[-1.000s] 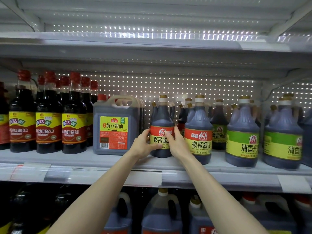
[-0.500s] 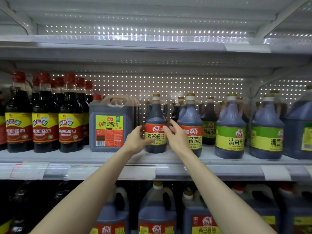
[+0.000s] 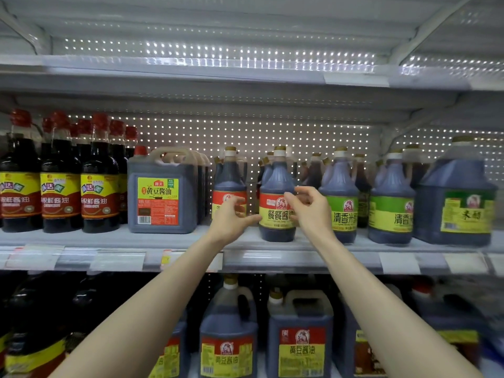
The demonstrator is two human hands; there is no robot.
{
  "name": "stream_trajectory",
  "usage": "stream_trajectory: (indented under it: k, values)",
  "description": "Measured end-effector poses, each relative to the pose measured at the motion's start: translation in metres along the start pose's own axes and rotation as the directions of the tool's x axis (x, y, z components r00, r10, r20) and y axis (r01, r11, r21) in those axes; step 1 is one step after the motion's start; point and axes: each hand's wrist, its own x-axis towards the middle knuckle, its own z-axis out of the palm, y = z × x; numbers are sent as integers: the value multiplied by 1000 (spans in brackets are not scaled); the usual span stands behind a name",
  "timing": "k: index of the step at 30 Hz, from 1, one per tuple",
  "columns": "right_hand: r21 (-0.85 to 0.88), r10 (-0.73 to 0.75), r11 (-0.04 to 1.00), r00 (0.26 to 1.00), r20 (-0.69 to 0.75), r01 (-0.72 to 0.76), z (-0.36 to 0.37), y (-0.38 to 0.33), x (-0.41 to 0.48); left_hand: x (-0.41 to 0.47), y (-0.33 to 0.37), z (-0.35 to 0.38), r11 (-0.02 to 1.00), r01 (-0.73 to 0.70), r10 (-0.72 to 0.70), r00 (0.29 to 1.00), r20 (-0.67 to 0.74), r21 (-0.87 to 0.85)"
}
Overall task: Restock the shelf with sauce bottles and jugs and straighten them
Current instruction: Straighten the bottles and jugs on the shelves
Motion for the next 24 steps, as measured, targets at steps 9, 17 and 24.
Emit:
stream_trajectory:
  k: [9,17,24]
  values:
    - [-105,70,993,989,129,-57,-22,16,20,0,16,43,998,43,-40,998,51,-51]
    - [-87,47,996,980,193,-31,-22,30,31,13,8,56,997,67,-67,998,2,-29]
    - [-52,-3,999,977,215,15,-17,37,38,25,5,58,997,71,-72,997,9,31]
